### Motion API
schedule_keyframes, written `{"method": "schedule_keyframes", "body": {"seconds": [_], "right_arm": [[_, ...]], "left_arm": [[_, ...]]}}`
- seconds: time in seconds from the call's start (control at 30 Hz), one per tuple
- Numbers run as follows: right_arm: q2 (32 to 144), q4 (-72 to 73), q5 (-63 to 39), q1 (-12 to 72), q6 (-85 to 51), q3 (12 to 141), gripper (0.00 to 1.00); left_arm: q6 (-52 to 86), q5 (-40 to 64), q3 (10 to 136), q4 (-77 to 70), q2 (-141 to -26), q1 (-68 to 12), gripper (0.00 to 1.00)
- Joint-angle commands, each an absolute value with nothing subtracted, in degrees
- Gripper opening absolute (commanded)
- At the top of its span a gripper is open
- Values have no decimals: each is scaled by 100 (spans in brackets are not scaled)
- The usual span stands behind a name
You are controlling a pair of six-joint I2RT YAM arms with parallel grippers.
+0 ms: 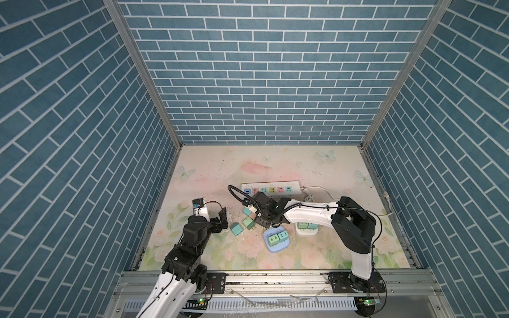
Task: Insert plugs into power strip
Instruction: Move the power cord to the center of the table.
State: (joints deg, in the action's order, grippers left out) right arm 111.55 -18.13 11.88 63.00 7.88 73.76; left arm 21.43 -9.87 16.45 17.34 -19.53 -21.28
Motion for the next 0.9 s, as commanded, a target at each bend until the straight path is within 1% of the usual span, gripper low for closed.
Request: {"method": "schedule_keyframes", "body": {"seconds": [0.0,0.1,0.2,0.27,0.53,0.87], "right_arm": [[11045,-1772,1283,6324,1032,7276,63],[10689,-1660,1250,6328,1028,6969,63],[10371,-1488,862,6328,1128,6753,63],[10374,-1477,708,6326,1219,6774,63],[11093,-1626,691,6326,1734,7333,64],[11987,-1868,868,6280,1938,8331,67]], "left_arm": [[2133,-1002,1568,1836,-1891,-2095,99],[2134,-1004,1567,1829,-1889,-2094,99],[2134,-993,1556,1828,-1882,-2096,99],[2127,-993,1565,1829,-1886,-2097,99],[2135,-1011,1547,1863,-1804,-2092,99],[2139,-1028,1547,1898,-1762,-2098,99]]}}
